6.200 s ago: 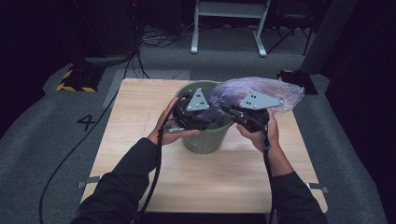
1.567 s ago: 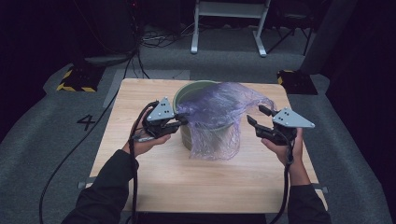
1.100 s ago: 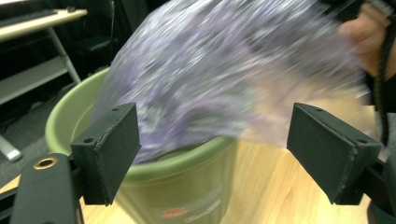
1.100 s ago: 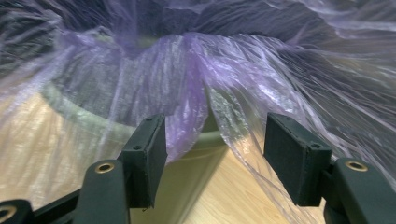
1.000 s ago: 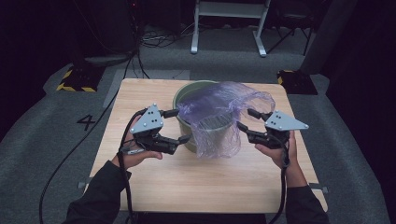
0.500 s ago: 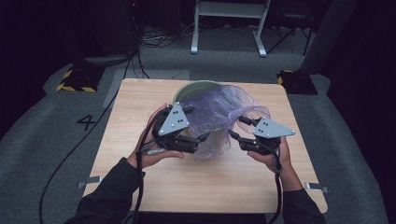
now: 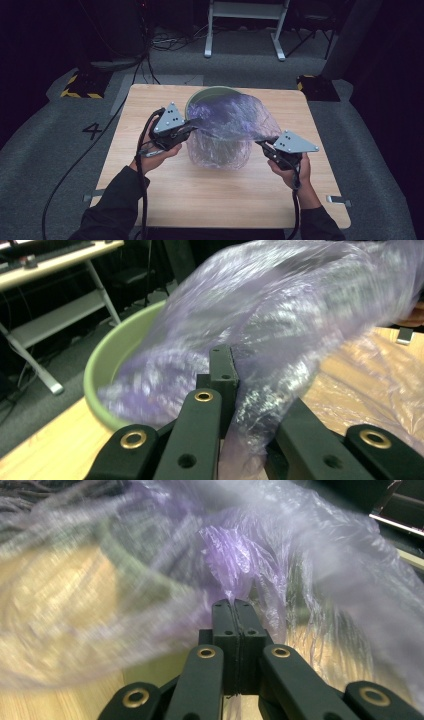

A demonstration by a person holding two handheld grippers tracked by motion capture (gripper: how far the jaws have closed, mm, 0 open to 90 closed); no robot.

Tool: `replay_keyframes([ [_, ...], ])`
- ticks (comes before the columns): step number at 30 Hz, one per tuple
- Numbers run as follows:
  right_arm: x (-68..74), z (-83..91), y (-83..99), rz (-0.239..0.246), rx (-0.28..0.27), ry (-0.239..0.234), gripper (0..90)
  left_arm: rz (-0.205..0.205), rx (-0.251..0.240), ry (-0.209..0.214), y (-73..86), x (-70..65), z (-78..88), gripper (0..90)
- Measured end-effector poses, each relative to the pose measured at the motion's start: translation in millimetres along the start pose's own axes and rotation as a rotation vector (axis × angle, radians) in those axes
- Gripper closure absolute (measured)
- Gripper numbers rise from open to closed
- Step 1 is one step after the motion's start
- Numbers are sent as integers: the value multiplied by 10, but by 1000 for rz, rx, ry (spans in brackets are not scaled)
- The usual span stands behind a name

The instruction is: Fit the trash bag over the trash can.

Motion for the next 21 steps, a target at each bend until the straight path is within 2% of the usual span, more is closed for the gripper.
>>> replay_keyframes([
  [1, -5, -1, 21, -7, 5, 8, 900, -3, 3, 0, 31, 10, 3, 886],
  [2, -7, 6, 38, -12, 12, 20, 858, -7, 6, 2, 64, 15, 7, 886],
  [4, 12, 63, 35, 3, 4, 47, 706, -7, 5, -2, 104, 25, 19, 886],
  [6, 32, 163, 8, 24, -32, 71, 600, 9, 0, -3, 150, 46, 25, 887],
  [8, 33, 268, -7, 38, -65, 71, 526, 24, -6, -6, 184, 66, 25, 887],
  [10, 36, 348, -17, 55, -92, 46, 523, 30, -13, -18, 206, 75, 39, 884],
  [11, 25, 393, -19, 61, -106, 49, 527, 39, -24, -17, 214, 77, 49, 884],
  [16, -177, 590, -78, 70, -200, 133, 504, 65, -39, -25, 247, 140, 67, 884],
  [18, -261, 626, -96, 80, -205, 187, 482, 75, -47, -31, 249, 177, 76, 883],
  [21, -371, 605, -116, 58, -197, 228, 437, 84, -47, -35, 252, 228, 75, 872],
])
Point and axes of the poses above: each handheld gripper's, and its own axes: z roughly backward along the jaws, y roughly out of its underside, x roughly to its left, the point moved 7 cm from there along -z, roughly forward along the jaws
